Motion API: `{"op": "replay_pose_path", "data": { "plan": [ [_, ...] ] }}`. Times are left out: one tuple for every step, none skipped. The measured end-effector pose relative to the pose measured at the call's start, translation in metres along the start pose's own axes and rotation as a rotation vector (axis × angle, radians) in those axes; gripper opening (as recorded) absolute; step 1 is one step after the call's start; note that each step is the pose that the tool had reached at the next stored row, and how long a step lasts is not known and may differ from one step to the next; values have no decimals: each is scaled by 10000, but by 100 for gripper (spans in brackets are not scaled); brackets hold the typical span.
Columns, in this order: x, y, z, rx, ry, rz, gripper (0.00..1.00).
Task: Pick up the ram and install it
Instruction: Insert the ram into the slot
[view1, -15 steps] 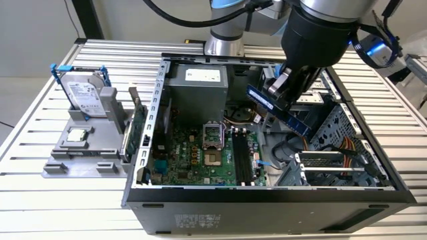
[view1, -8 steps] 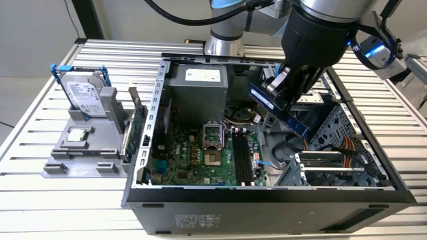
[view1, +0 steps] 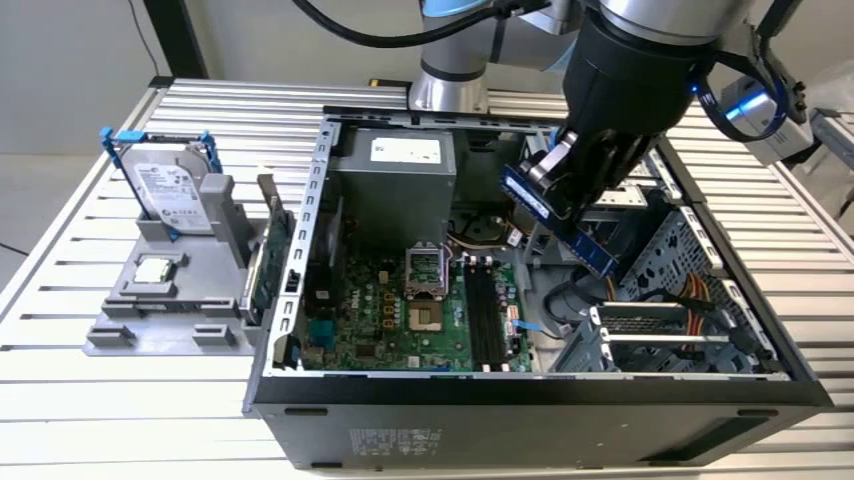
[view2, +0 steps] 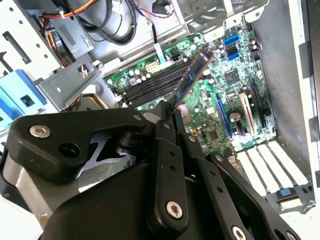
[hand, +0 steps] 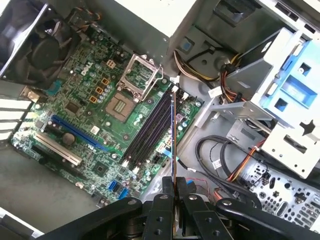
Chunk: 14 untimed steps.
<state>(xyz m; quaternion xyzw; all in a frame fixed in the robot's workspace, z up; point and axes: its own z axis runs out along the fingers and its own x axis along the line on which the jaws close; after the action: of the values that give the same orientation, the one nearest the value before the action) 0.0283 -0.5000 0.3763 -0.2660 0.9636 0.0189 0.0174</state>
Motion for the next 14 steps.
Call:
{"op": "replay_pose_path", "data": {
  "plan": [
    [0, 0, 0, 4, -2, 82, 0],
    [0, 0, 0, 7, -4, 159, 0],
    [0, 0, 0, 10, -6, 232, 0],
    [0, 0, 0, 13, -8, 297, 0],
    [0, 0, 0, 16, -9, 359, 0],
    [0, 0, 0, 18, -11, 412, 0],
    [0, 0, 0, 19, -13, 453, 0],
    [0, 0, 0, 21, -14, 482, 0],
    [0, 0, 0, 22, -14, 509, 0],
    [0, 0, 0, 24, -14, 531, 0],
    [0, 0, 0, 24, -15, 553, 0],
    [0, 0, 0, 25, -15, 571, 0],
    [0, 0, 0, 26, -15, 578, 0],
    [0, 0, 0, 26, -16, 581, 0]
  ]
}}
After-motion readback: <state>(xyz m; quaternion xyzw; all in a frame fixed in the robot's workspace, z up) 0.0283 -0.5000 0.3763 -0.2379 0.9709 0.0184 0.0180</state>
